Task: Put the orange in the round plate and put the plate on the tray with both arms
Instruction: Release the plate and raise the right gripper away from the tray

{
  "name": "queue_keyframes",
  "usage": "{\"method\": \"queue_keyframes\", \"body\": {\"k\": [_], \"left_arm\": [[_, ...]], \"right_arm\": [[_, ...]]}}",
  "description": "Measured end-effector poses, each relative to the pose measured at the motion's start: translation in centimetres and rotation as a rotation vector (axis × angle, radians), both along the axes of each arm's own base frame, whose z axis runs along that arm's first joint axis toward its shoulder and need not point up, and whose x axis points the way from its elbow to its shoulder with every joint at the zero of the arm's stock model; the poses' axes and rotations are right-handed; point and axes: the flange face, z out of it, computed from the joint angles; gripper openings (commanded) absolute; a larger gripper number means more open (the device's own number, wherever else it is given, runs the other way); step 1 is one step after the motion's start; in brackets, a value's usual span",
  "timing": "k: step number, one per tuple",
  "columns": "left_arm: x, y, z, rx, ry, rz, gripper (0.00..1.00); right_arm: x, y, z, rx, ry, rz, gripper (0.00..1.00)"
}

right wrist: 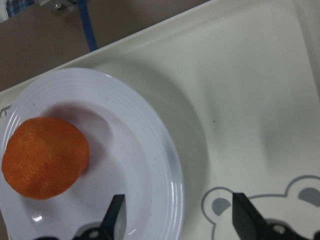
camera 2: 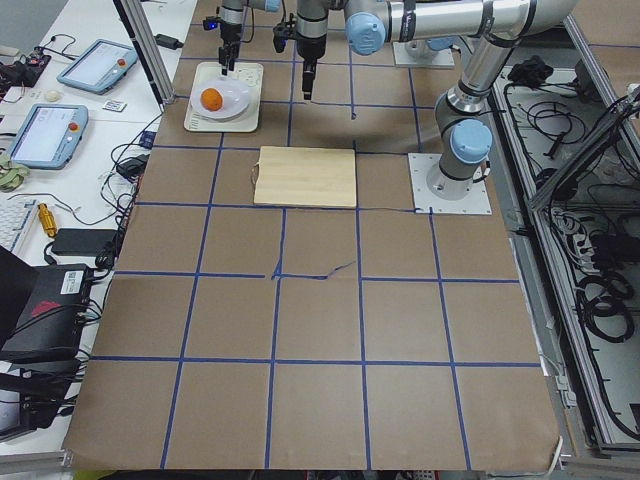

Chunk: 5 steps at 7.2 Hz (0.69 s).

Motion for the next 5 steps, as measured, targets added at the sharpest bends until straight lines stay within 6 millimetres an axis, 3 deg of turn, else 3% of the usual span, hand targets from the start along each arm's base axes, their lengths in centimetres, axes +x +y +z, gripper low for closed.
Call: {"method": "queue_keyframes", "body": {"k": [1,2,3,5], "left_arm": [[0.0,0.0,0.1,-0.003,0.000,0.000,1.00],[0.0,0.0,0.1,-0.005,0.000,0.000,1.00],[0.0,0.0,0.3,-0.010,0.002,0.004,1.00],[0.3,-0.1,1.1,-0.028,0.010,0.043,1.00]], "right_arm": [[-0.6,1.0,4.3,0.004,0.073,0.012,1.00],[0.1,3.1,9.3,0.008,0.162,0.038,1.00],[1.3,6.6,14.5,0.022,0.266,0.085,1.00],[0.0,14.0,23.1,0.119,0.396,0.136,1.00]]}}
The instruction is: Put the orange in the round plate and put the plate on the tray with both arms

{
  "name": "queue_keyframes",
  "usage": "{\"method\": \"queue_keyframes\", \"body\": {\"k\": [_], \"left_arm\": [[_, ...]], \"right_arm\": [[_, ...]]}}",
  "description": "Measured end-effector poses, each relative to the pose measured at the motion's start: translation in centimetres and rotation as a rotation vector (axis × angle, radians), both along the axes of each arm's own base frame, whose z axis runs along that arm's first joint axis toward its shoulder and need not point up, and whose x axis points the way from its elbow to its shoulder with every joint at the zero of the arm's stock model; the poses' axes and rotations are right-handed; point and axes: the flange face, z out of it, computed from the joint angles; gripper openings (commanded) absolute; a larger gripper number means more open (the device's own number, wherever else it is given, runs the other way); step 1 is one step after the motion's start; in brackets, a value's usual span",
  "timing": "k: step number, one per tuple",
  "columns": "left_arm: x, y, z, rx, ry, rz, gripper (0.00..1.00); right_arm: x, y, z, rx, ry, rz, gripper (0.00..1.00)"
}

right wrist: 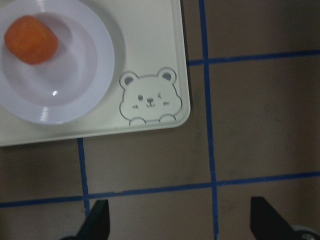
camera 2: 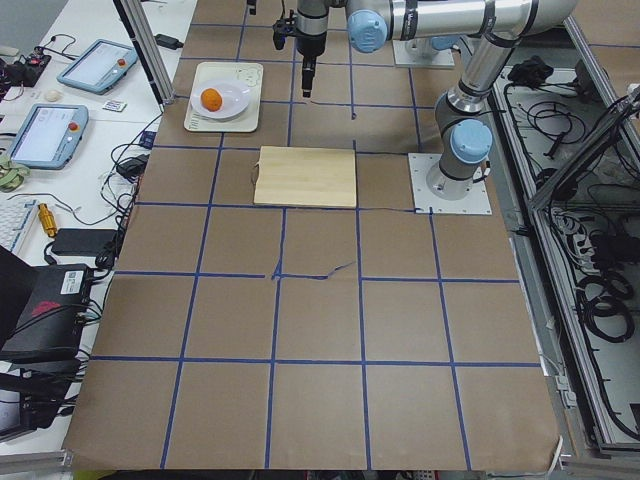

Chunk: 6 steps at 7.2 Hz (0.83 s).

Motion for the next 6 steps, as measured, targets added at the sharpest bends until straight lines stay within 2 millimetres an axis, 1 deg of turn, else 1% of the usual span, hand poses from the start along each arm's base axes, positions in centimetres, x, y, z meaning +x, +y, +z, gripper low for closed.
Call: {"method": "queue_keyframes", "body": {"k": [1,2,3,4,6], "left_arm": [[0.3,-0.2,0.4,-0.008,-0.001,0.041,1.00],[0.6,-0.3,0.6,-0.012,-0.005,0.070,1.00],[0.7,-0.4,0.7,-0.014,-0.007,0.082,1.00],[0.7,-0.5,0.6,-0.014,-0.008,0.086,1.00],[0.7,-0.6,0.6,-0.015,-0.008,0.089,1.00]], "right_arm": [[-1.1,3.1,2.8,0.052,0.019,0.007,1.00],[-1.8,5.2,4.0,0.098,0.015,0.019,1.00],[-2.1,6.2,4.0,0.125,0.000,0.043,1.00],[-2.4,6.4,3.9,0.117,-0.011,0.072,1.00],[-3.3,6.1,3.1,0.063,-0.034,0.086,1.00]]}}
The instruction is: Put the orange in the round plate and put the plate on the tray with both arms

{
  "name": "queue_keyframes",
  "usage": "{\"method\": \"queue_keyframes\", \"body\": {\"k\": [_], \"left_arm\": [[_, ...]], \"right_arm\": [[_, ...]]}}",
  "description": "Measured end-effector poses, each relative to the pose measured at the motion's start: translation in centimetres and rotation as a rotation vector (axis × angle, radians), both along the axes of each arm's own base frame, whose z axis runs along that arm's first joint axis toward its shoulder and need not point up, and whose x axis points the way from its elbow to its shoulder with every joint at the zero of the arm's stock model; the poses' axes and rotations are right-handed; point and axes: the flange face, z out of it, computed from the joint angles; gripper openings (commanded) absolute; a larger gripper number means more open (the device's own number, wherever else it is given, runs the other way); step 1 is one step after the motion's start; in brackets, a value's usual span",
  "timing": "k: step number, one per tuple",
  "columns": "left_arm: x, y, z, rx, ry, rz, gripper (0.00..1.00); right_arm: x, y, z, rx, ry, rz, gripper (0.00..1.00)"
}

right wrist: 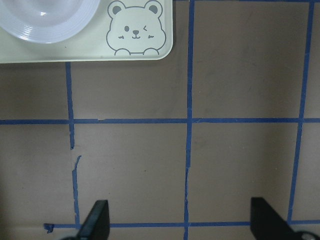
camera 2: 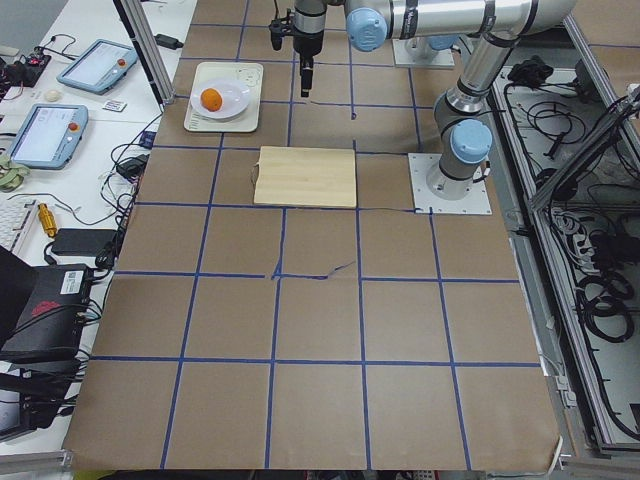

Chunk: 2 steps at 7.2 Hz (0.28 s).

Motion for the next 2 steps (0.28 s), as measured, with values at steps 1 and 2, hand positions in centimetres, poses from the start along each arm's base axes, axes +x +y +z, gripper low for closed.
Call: {"method": "queue_keyframes", "body": {"k": [1,2], "left_arm": [[0.00,0.00,-0.03,0.000,0.000,0.001,1.00],[-0.01,0.01,-0.03,0.000,0.001,0.002,1.00]], "right_arm": [[-0.22,0.58,-0.45,-0.017,-0.004,0.000,1.00],[-0.49,1.12,-1.04,-0.038,-0.004,-0.002,1.00]]}}
